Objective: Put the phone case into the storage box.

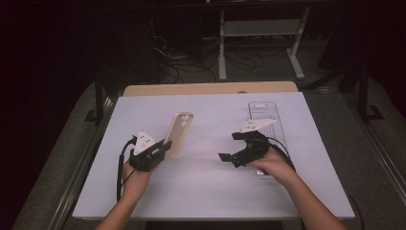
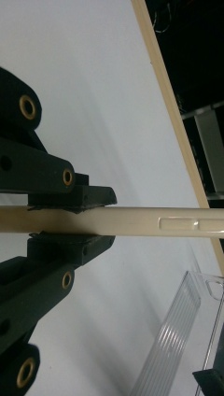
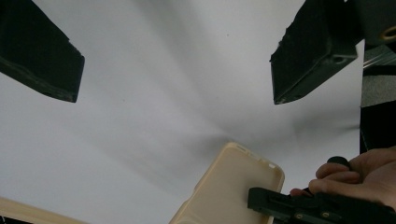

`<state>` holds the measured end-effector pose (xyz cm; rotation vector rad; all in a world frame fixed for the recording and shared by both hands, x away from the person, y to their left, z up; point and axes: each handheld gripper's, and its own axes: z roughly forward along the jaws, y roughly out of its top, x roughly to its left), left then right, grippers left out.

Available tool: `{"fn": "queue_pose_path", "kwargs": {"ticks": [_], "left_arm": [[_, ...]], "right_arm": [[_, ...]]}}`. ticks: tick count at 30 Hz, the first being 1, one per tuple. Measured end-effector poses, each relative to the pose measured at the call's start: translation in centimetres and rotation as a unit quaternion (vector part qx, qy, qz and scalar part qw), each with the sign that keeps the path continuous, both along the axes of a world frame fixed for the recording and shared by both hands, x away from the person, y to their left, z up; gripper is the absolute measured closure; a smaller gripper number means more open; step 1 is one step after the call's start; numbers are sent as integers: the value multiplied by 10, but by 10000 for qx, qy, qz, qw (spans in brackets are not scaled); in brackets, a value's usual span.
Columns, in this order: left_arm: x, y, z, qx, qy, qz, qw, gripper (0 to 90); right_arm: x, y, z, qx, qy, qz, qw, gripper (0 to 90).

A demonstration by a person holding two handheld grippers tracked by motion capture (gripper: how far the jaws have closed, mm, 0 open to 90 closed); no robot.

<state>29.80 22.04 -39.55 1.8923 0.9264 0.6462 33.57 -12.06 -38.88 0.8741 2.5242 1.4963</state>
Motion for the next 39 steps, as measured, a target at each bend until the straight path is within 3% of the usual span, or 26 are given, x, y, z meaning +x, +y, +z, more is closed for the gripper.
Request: {"fn": "queue_pose_path", "kwargs": {"ticks": [7,12,18,39], "left_arm": [[0,0,0,13,-17,-2,10000,791],[0,0,-1,1,-34,-14,10000,791],[-1,0,0,15,-39,17,10000,792],[-1,-1,0,-18,-52,37,10000,792]], "right_arm": [[5,0,8,22,-36,-79,10000,17],[7,4,14,-146,-39,10,9999,18],[14,10,16,-177,147,79,9997,17],[40,42,18,-232,355,208,9989,10]]}}
